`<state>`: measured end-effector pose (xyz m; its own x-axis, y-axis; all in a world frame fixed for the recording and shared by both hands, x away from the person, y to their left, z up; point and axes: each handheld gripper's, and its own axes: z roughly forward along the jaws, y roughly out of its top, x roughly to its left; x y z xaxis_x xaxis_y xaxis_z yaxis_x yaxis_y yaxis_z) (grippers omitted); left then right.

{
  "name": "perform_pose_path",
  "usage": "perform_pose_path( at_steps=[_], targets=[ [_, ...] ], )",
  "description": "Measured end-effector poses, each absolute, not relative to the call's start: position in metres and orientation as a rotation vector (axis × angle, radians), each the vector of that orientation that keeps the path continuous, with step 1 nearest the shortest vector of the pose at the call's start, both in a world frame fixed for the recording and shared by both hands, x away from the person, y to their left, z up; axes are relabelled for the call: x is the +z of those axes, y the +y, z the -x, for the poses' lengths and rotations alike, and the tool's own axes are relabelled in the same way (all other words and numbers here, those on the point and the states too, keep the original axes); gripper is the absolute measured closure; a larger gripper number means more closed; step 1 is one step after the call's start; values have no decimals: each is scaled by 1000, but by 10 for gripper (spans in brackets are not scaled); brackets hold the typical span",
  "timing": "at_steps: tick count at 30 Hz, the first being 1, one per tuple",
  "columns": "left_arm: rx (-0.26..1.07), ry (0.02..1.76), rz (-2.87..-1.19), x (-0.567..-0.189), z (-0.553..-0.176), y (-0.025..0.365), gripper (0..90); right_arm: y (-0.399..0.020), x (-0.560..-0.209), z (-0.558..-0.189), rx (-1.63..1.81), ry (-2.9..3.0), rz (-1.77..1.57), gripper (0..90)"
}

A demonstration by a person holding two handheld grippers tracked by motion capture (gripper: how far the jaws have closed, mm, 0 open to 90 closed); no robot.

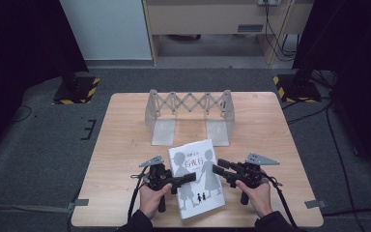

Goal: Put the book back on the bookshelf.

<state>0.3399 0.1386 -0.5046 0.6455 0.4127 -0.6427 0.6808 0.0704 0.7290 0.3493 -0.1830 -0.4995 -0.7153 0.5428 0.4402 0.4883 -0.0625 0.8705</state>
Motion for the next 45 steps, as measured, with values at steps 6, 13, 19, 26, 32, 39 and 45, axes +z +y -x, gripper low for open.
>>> perform_pose_path(
  at_steps=[6,13,19,26,32,39,45],
  targets=[
    [-225,940,-1537,-489,-337,143,513,-210,-502,-355,1785,2051,-1267,441],
    [-145,943,-1545,-470,-334,151,530,-227,-513,-361,1484,2046,-1371,368],
    [-60,968,-1551,-457,-335,165,532,-236,-521,-364,1238,2085,-1390,321],
    [79,986,-1537,-433,-336,193,531,-245,-527,-367,1089,2117,-1388,263],
    [167,1024,-1512,-419,-336,214,531,-249,-533,-368,1010,2127,-1392,236],
    [283,1053,-1520,-409,-340,230,531,-251,-537,-370,953,2128,-1393,184],
    [366,1093,-1543,-403,-352,236,531,-250,-538,-371,926,2133,-1385,149]
  ],
)
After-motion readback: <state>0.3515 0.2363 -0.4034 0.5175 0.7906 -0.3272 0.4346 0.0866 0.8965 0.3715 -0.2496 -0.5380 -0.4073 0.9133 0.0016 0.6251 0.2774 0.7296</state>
